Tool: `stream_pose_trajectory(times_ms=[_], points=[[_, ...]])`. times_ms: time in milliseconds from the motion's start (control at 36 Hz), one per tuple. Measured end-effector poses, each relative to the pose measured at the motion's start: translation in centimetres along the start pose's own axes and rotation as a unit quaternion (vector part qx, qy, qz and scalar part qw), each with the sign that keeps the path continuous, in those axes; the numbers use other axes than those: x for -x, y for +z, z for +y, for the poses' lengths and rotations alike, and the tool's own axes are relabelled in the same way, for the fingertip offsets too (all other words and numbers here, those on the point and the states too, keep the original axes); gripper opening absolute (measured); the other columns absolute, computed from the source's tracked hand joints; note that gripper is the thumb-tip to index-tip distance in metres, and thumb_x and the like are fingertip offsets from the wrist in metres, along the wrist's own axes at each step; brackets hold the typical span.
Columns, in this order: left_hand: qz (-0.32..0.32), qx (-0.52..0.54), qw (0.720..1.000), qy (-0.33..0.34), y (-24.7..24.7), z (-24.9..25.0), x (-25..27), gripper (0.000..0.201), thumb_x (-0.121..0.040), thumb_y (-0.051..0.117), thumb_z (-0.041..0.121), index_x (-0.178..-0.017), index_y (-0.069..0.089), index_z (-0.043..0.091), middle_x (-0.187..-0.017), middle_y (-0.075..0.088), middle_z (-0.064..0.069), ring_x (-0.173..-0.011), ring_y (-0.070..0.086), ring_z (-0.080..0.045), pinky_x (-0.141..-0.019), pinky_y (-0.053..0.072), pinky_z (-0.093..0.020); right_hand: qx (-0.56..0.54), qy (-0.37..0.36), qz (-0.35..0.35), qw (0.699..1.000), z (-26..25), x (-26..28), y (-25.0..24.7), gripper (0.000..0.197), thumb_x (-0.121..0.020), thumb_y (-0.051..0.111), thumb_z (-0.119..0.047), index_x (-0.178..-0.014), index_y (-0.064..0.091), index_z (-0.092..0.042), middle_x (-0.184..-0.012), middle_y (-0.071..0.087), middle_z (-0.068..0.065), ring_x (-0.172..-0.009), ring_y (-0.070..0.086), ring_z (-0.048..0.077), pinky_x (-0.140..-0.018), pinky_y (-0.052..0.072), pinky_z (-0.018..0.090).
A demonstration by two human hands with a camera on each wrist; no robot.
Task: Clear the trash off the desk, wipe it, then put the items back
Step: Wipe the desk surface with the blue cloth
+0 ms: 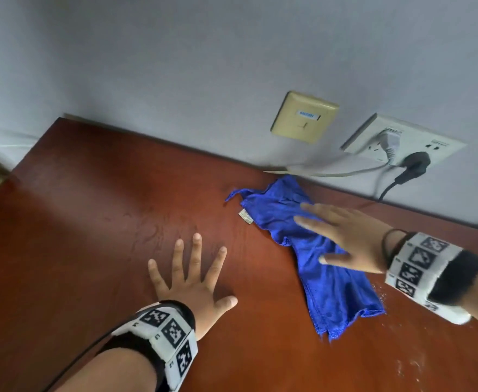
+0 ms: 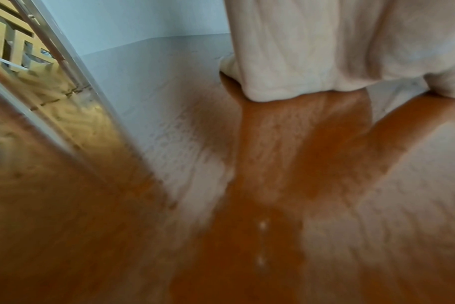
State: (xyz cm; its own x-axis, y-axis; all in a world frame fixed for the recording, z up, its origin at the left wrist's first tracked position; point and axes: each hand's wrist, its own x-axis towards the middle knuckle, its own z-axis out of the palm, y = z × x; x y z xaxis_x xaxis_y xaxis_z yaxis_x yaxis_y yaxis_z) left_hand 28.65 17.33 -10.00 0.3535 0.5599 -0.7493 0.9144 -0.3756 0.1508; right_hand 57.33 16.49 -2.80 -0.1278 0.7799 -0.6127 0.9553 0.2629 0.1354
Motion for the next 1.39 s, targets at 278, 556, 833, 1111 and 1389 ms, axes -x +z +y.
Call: stream_pose_trajectory(times_ms=[278, 556, 833, 1111, 1389], points=[[-0.015, -0.008, 1.0, -0.004, -0.1, 0.0, 0.1, 0.079, -0.086, 0.015, 0.076, -0.116, -0.051, 0.044, -0.12, -0.065, -0.002, -0.117, -0.052, -0.031, -0.1, -0.02, -0.068, 0.056, -0.131, -0.028, 0.989, 0.4, -2.7, 3.2, 0.109, -0.074, 0.046, -0.078, -0.133, -0.04, -0.044, -0.142, -0.046, -0.017, -0.133, -0.041, 0.007, -0.114, -0.021, 0.039], [-0.014, -0.011, 1.0, 0.001, -0.4, -0.1, 0.0, 0.078, -0.08, 0.008, 0.08, -0.112, -0.054, 0.045, -0.114, -0.069, 0.0, -0.113, -0.057, -0.028, -0.07, -0.038, -0.057, -0.013, -0.05, -0.006, 0.999, -0.4, -6.5, 3.3, 0.113, -0.053, 0.028, -0.094, -0.13, -0.037, -0.044, -0.14, -0.046, -0.017, -0.135, -0.039, 0.014, -0.114, -0.02, 0.043], [-0.069, -0.014, 0.998, -0.002, -1.5, 0.1, 0.9, 0.104, -0.007, -0.043, 0.077, -0.106, -0.058, 0.049, -0.113, -0.071, 0.002, -0.116, -0.055, -0.027, -0.086, -0.03, -0.064, -0.169, 0.075, 0.057, 0.981, -1.7, -8.7, 3.1, 0.108, -0.066, 0.04, -0.086, -0.144, -0.021, -0.042, -0.151, -0.032, -0.015, -0.14, -0.03, 0.014, -0.116, -0.013, 0.047], [-0.064, -0.016, 0.998, -0.021, -1.9, 0.3, 1.9, 0.101, -0.01, -0.042, 0.08, -0.104, -0.059, 0.049, -0.112, -0.071, 0.003, -0.118, -0.052, -0.025, -0.104, -0.014, -0.068, -0.238, 0.177, 0.059, 0.953, -2.3, -8.9, 2.7, 0.108, -0.067, 0.038, -0.088, -0.147, -0.016, -0.039, -0.154, -0.028, -0.011, -0.143, -0.024, 0.018, -0.116, -0.012, 0.048], [-0.016, -0.012, 1.0, -0.024, -0.4, 0.2, 0.6, 0.08, -0.076, 0.008, 0.082, -0.123, -0.047, 0.047, -0.116, -0.066, 0.002, -0.129, -0.046, -0.029, -0.105, -0.014, -0.067, -0.276, 0.259, 0.067, 0.923, -1.7, -8.8, 3.6, 0.108, -0.064, 0.027, -0.093, -0.145, -0.019, -0.039, -0.154, -0.027, -0.01, -0.144, -0.022, 0.019, -0.116, -0.01, 0.05]])
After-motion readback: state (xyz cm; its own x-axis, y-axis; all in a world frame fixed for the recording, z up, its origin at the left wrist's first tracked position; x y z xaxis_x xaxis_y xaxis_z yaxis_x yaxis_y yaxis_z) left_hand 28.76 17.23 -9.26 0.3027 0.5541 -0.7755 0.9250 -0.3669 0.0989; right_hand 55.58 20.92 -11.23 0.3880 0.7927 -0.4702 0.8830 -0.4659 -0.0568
